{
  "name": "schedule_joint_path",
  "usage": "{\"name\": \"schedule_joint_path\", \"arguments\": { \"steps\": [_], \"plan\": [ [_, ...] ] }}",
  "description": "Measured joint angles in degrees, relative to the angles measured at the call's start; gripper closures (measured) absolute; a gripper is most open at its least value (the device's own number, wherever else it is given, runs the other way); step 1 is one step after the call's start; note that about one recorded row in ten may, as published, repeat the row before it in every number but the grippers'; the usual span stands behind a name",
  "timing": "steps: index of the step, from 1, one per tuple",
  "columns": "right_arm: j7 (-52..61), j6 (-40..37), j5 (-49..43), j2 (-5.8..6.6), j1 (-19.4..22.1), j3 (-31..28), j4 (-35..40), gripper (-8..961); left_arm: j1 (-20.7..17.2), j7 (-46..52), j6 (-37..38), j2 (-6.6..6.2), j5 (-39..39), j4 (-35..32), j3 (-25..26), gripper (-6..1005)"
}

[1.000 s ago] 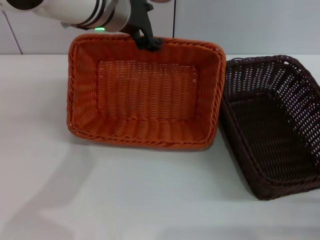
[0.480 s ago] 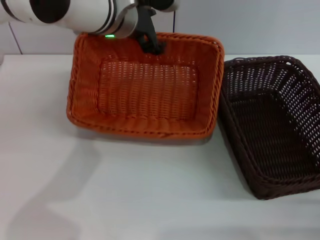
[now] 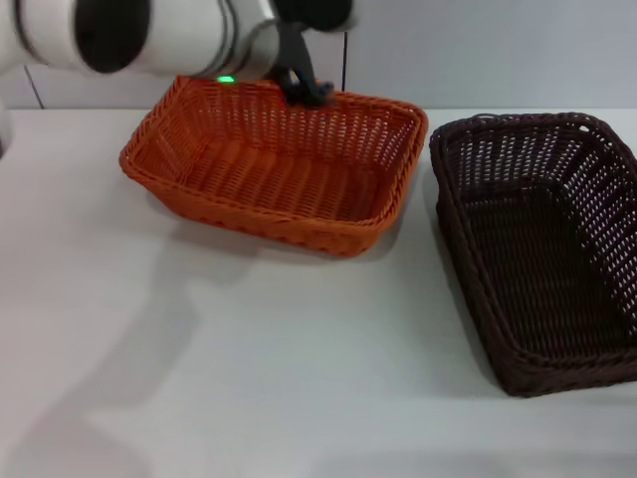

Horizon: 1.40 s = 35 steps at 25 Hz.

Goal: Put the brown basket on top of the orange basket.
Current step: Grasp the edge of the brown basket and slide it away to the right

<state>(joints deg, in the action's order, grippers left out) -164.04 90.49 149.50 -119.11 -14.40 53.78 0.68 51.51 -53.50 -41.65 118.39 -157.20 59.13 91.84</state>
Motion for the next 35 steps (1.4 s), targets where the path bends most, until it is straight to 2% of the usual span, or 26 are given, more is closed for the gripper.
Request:
{"name": "schedule_joint_path", "arguments": {
  "steps": [4, 5, 6, 7, 8, 9, 10, 11, 12, 13, 16, 19, 20, 21, 22, 27, 32, 35],
  "plan": [
    [0.02, 0.18, 0.00, -0.07, 0.12, -0.10, 0.00, 192, -9.87, 6.72, 9.90, 0.15, -0.70, 11.41, 0.39, 224],
    [0.02, 0.19, 0.00, -0.08, 0.06, -0.17, -0.04, 192, -9.87, 6.72, 9.90, 0.15, -0.70, 11.41, 0.39, 224],
    [0.03, 0.21, 0.00, -0.08, 0.00, -0.23, 0.01, 192, -14.87, 11.28, 18.38, 0.20, -0.59, 15.92, -1.06, 224],
    [0.03, 0.23, 0.00, -0.07, -0.05, -0.26, 0.08, 192, -19.21, 14.38, 23.77, 0.15, -0.57, 17.87, -2.23, 225],
    [0.03, 0.23, 0.00, -0.07, -0.10, -0.28, 0.15, 192, -25.47, 19.77, 32.96, 0.04, -0.45, 21.20, -4.59, 225],
    [0.04, 0.22, 0.01, -0.06, -0.20, -0.38, 0.22, 192, -25.47, 19.77, 32.96, 0.04, -0.45, 21.20, -4.59, 225],
    [0.03, 0.22, 0.03, -0.04, -0.32, -0.49, 0.27, 192, -30.19, 23.59, 39.94, 0.01, -0.38, 23.15, -6.18, 224],
    [0.03, 0.22, 0.05, -0.02, -0.46, -0.57, 0.31, 192, -32.72, 25.47, 43.55, 0.03, -0.36, 23.84, -6.96, 224],
    [0.03, 0.22, 0.14, -0.01, -0.56, -0.59, 0.39, 192, -37.81, 28.91, 50.96, 0.04, -0.30, 24.38, -8.70, 224],
    [0.03, 0.23, 0.25, 0.00, -0.64, -0.62, 0.49, 192, -38.73, 29.61, 52.70, 0.03, -0.29, 24.43, -9.04, 223],
    [0.02, 0.22, 0.58, -0.07, -0.74, -0.76, 1.04, 192, -45.97, 35.10, 65.18, -0.01, -0.12, 22.95, -11.81, 222],
    [0.03, -0.06, 0.62, -0.07, -1.04, -0.78, 1.36, 192, -51.63, 38.68, 77.09, -0.01, 0.47, 19.06, -14.43, 222],
    [0.03, -0.11, 0.63, -0.07, -1.18, -0.79, 1.36, 192, -52.76, 39.21, 80.54, -0.01, 0.76, 17.10, -15.30, 221],
    [0.03, -0.08, 0.63, -0.07, -1.44, -0.80, 1.36, 192, -54.42, 39.60, 88.43, 0.00, 1.79, 11.88, -17.23, 221],
    [0.03, -0.08, 0.63, -0.07, -1.44, -0.80, 1.36, 192, -54.42, 39.60, 88.43, 0.00, 1.79, 11.88, -17.23, 221],
    [0.48, 0.25, 0.71, -0.08, -2.00, -0.82, 1.71, 192, -55.15, 40.54, 101.09, 0.09, 8.52, -2.11, -21.38, 220],
    [4.27, 0.83, 0.72, -0.06, -2.49, -1.23, 2.56, 192, -52.84, 49.15, 110.13, 0.13, 14.60, -18.50, -23.32, 219],
    [6.34, 0.77, 0.52, 0.13, -2.68, -1.16, 4.48, 192, -52.50, 53.50, 112.73, 0.15, 15.52, -22.78, -23.27, 219]
  ]
}}
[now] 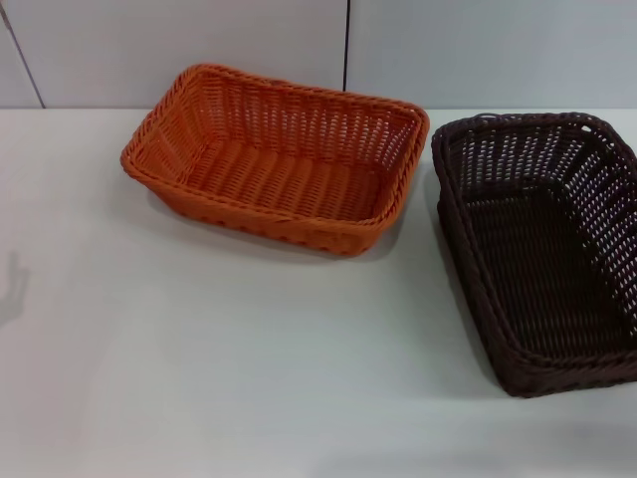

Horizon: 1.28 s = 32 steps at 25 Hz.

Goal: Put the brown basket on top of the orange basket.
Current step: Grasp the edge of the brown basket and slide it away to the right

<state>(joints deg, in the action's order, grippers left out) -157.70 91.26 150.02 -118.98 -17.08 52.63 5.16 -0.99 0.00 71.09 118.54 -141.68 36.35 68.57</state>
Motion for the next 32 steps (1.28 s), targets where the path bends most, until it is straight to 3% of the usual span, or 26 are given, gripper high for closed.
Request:
{"name": "schedule_joint_path", "arguments": {
  "steps": [3, 7, 10, 14, 16, 17, 19, 23, 25, 28, 32],
  "plan": [
    [4.49, -1.71, -0.59, 0.23, -0.03, 0.87, 4.08, 192, 0.12, 1.23, 0.91, -0.05, 0.03, -1.72, -0.01, 219],
    [21.36, -12.06, -6.62, 0.55, 1.54, 1.82, 17.90, 192, 0.97, 1.26, 0.95, -0.08, 0.04, -3.40, -0.04, 220],
    [31.51, -22.43, -16.57, -0.08, 3.26, 2.45, 34.33, 192, 2.05, 1.27, 0.62, -0.07, 0.05, -4.28, -0.34, 220],
    [52.22, -37.24, -32.55, 0.34, 3.36, 5.65, 52.56, 192, 2.77, 1.29, 0.46, -0.07, 0.07, -4.73, -0.66, 220],
    [63.40, -40.68, -42.49, 0.50, 2.73, 6.00, 59.88, 193, 3.26, 1.30, 0.43, -0.07, 0.07, -5.13, -0.77, 220],
    [75.40, -41.01, -52.92, 0.64, 1.40, 5.73, 65.93, 193, 3.45, 1.30, 0.40, -0.07, 0.07, -5.30, -0.85, 219],
    [81.55, -40.77, -57.85, 0.93, 0.45, 5.57, 68.93, 193, 3.56, 1.31, 0.35, -0.07, 0.08, -5.53, -0.89, 219],
    [107.96, -34.93, -81.06, 3.29, -5.14, 5.32, 78.43, 193, 3.72, 1.33, 0.33, 0.01, 0.10, -5.80, -0.85, 219],
    [115.62, -30.23, -88.58, 4.22, -8.24, 4.52, 80.77, 193, 3.75, 1.36, 0.29, 0.01, 0.10, -5.89, -0.84, 219],
    [120.81, -20.35, -94.70, 6.24, -13.43, 2.24, 82.17, 193, 3.75, 1.39, 0.24, 0.02, 0.10, -6.08, -0.77, 219],
    [120.28, -5.90, -97.61, 9.81, -19.37, 0.77, 81.34, 193, 3.81, 1.41, -0.05, 0.04, 0.09, -6.46, -0.66, 220]
  ]
}}
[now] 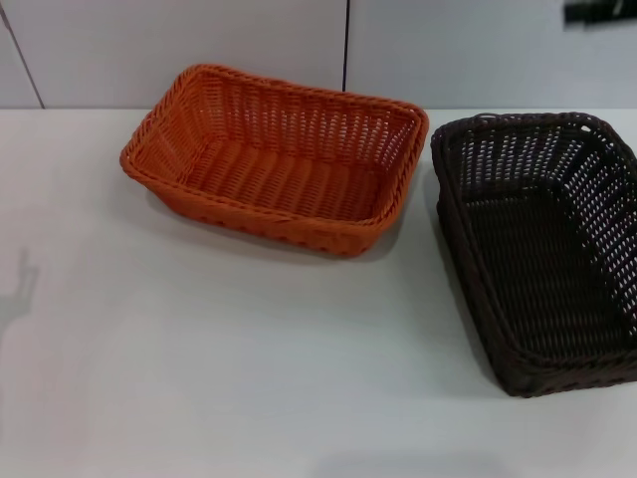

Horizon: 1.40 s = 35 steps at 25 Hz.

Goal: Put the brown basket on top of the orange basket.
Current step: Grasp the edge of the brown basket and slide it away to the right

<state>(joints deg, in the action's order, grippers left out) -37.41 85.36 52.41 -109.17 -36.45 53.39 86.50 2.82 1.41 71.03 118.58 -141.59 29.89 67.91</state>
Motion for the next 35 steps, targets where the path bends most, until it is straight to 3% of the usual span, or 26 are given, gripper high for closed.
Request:
{"name": "schedule_joint_path", "arguments": {
  "steps": [3, 7, 12, 25, 31, 35],
  "plan": [
    [-4.21, 9.19, -3.13, 1.21, -2.98, 0.42, -0.39, 193, 0.18, 0.00, -0.46, 0.06, 0.00, -0.12, 0.13, 220],
    [-8.79, 14.79, -9.17, 0.95, -4.96, 2.18, -0.02, 193, 0.77, 0.00, -1.78, 0.08, 0.00, -0.13, 0.22, 220],
    [-10.74, 17.81, -12.69, 0.32, -4.72, 8.62, 2.27, 193, 1.60, -0.05, -3.82, 0.07, 0.16, -0.13, 0.33, 220],
    [-10.49, 21.66, -12.56, -4.67, -2.99, 14.80, 6.74, 193, 1.85, -0.64, -4.06, -0.08, 1.83, -0.57, 1.70, 219],
    [-10.44, 21.70, -12.74, -5.97, -2.18, 20.79, 6.40, 193, 2.75, -0.68, -4.07, -0.10, 3.09, -2.03, 2.05, 219],
    [-9.27, 21.34, -13.05, -6.83, -2.22, 21.33, 7.02, 193, 3.15, -0.71, -4.29, -0.11, 3.55, -2.48, 2.05, 219]
  ]
}}
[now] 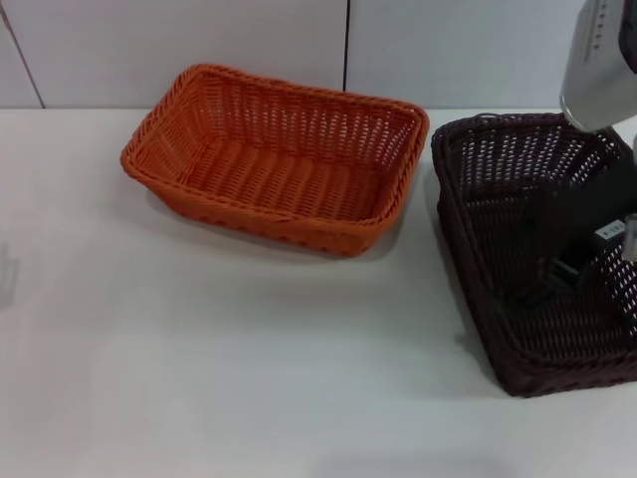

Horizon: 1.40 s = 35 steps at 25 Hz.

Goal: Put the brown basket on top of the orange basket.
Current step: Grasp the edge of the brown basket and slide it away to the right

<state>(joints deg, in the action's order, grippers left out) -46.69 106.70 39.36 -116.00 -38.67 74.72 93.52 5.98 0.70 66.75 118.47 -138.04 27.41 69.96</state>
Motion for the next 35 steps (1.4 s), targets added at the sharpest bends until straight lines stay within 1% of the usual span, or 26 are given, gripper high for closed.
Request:
{"name": "schedule_joint_path", "arguments": {
  "steps": [2, 7, 8, 15, 19, 23, 25, 28, 31, 35],
  "plan": [
    [0.50, 0.05, -0.01, -0.13, -0.30, 0.02, 0.08, 194, 0.24, -0.04, -0.27, 0.00, 0.07, -0.31, 0.00, 219],
    [1.90, 0.52, -0.53, -0.27, -0.40, 2.49, 0.24, 194, 0.62, -0.09, -1.22, 0.00, 0.09, -0.70, 0.00, 220],
    [2.71, 0.39, -1.18, -0.61, -0.27, 2.32, 0.13, 194, 0.62, -0.09, -1.22, 0.00, 0.09, -0.70, 0.00, 221],
    [3.62, -0.33, -1.99, -1.30, 0.06, 0.42, 1.66, 194, 1.26, -0.09, -2.57, 0.08, 0.09, -0.78, 0.00, 225],
    [3.76, -1.42, -3.99, -1.29, -2.41, -2.15, -0.78, 193, 1.90, -0.09, -3.02, 0.09, 0.08, -1.28, 0.00, 227],
    [3.82, -2.48, -7.49, -1.16, -6.86, -6.39, -3.48, 193, 2.40, -0.09, -3.13, 0.18, 0.06, -1.95, -0.19, 229],
    [3.79, -4.00, -10.19, -0.82, -9.42, -8.67, -5.65, 193, 2.49, -0.09, -3.30, 0.18, 0.05, -2.10, -0.29, 229],
    [3.62, -6.49, -13.40, 0.17, -13.38, -11.13, -10.07, 193, 2.56, -0.09, -3.83, 0.18, 0.05, -2.19, -0.33, 229],
    [3.51, -7.42, -13.86, 1.85, -18.04, -13.24, -17.13, 193, 2.69, -0.09, -4.11, 0.18, 0.04, -2.37, -0.29, 229],
    [3.39, -8.90, -14.34, 3.53, -22.49, -15.06, -24.07, 194, 3.13, -0.05, -4.24, 0.18, 0.05, -3.32, -0.25, 229]
  ]
}}
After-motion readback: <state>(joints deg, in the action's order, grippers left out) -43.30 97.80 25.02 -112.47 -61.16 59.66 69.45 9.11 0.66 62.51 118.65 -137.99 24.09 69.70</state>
